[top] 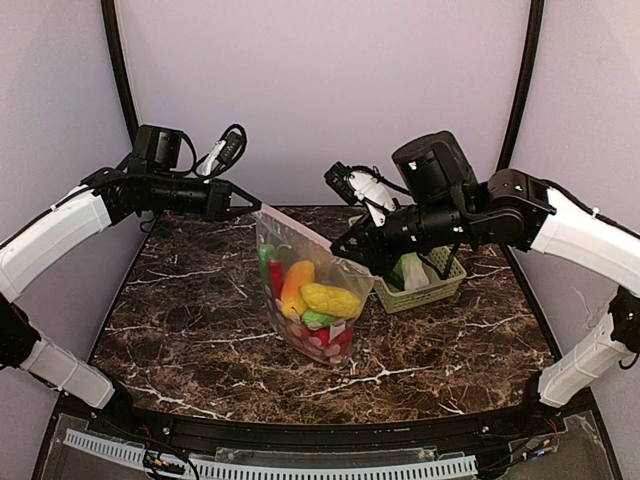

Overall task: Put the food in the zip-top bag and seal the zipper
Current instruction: Zip the zipper on the zipper food storage bag, then place the zipper food storage bag at the center of the board.

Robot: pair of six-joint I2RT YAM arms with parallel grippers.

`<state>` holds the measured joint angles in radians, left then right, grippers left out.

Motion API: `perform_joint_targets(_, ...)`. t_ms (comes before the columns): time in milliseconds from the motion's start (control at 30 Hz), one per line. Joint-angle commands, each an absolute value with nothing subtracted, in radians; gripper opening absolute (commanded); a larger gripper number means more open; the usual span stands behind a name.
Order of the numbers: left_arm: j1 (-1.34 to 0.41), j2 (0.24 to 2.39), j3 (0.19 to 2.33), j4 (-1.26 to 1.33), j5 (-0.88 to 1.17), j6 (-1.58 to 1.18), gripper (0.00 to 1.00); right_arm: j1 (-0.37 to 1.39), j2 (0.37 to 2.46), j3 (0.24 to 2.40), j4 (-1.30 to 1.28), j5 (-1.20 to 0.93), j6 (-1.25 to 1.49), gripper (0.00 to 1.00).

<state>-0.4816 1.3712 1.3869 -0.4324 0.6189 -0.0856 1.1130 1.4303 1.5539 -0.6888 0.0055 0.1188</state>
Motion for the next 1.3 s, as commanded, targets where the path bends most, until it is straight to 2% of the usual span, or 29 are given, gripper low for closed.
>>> perform_joint_targets(0, -0.394, 1.340, 1.359, -0.371, 0.474, -0.121, 0.01, 1.119, 1.368, 1.540, -0.770, -0.008, 0.139, 0.09)
perform_joint_targets(833, -0.299, 1.342, 1.275, -0.289, 0.469, -0.182, 0.01, 1.119, 1.353, 1.530, -0.786, -0.004, 0.155, 0.09)
perform_joint_targets(1000, -0.298, 1.348, 1.272, -0.276, 0.509, -0.180, 0.01, 1.119, 1.353, 1.535, -0.783, 0.038, 0.152, 0.14)
perform_joint_targets(1133, -0.299, 1.353, 1.263, -0.264, 0.534, -0.181, 0.01, 1.119, 1.352, 1.542, -0.772, 0.072, 0.149, 0.20)
perform_joint_targets(1233, -0.298, 1.357, 1.261, -0.258, 0.536, -0.185, 0.01, 1.115, 1.356, 1.548, -0.755, 0.089, 0.152, 0.34)
perform_joint_targets(1267, -0.298, 1.359, 1.260, -0.261, 0.527, -0.191, 0.01, 1.106, 1.359, 1.549, -0.742, 0.114, 0.161, 0.49)
